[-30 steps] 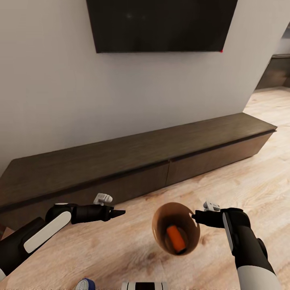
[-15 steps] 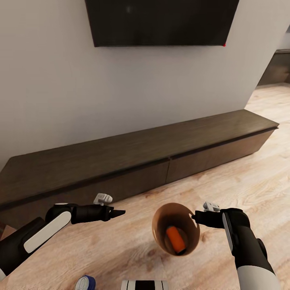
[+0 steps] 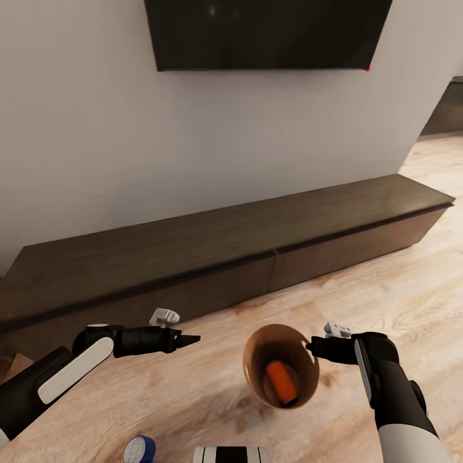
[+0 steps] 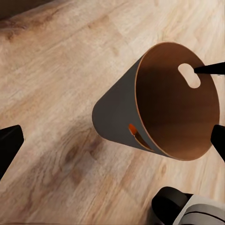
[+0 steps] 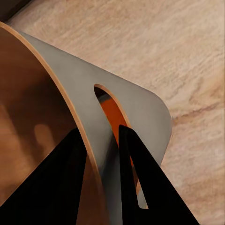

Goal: Put the three can of soda from the living room inside the tash can in the kitchen.

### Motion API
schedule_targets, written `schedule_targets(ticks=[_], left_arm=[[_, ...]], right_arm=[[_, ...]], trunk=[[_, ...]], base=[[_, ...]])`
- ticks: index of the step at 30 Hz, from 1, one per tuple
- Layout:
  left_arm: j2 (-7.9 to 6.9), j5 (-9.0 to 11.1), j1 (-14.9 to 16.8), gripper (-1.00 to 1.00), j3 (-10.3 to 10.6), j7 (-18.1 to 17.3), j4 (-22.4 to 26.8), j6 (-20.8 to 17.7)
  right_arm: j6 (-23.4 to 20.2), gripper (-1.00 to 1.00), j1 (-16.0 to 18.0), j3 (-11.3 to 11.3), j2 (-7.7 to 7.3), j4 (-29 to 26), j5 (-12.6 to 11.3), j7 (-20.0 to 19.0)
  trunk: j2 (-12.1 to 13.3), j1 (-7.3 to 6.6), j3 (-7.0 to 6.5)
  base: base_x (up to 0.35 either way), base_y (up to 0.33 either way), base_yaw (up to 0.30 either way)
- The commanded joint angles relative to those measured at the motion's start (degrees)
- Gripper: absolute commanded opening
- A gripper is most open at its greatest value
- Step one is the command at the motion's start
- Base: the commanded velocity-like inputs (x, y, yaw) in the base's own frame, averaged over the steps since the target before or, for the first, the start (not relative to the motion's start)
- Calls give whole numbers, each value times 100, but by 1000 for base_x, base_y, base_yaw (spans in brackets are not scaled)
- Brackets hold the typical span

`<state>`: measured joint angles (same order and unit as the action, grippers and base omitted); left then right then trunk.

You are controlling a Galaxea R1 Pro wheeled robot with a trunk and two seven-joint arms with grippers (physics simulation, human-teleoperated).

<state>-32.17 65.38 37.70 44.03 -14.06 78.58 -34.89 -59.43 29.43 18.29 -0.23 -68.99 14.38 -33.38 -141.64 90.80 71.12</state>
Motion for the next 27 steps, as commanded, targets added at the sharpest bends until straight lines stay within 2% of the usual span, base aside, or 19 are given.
schedule_targets(ticks=[1, 19, 27], left_arm=[[0, 0, 0, 100, 0, 0, -1, 0], [0, -2, 0, 100, 0, 8, 1, 0], [0, -1, 0, 100, 0, 8, 0, 0]], right_arm=[[-57, -100, 2, -1, -1, -1, -190, -7], [-57, -100, 1, 7, -4, 0, -190, -11], [-57, -100, 4, 3, -4, -3, -190, -10]], trunk=[[0, -1, 4], [0, -1, 104], [0, -1, 113]], base=[[0, 0, 230], [0, 0, 239], [0, 0, 45]])
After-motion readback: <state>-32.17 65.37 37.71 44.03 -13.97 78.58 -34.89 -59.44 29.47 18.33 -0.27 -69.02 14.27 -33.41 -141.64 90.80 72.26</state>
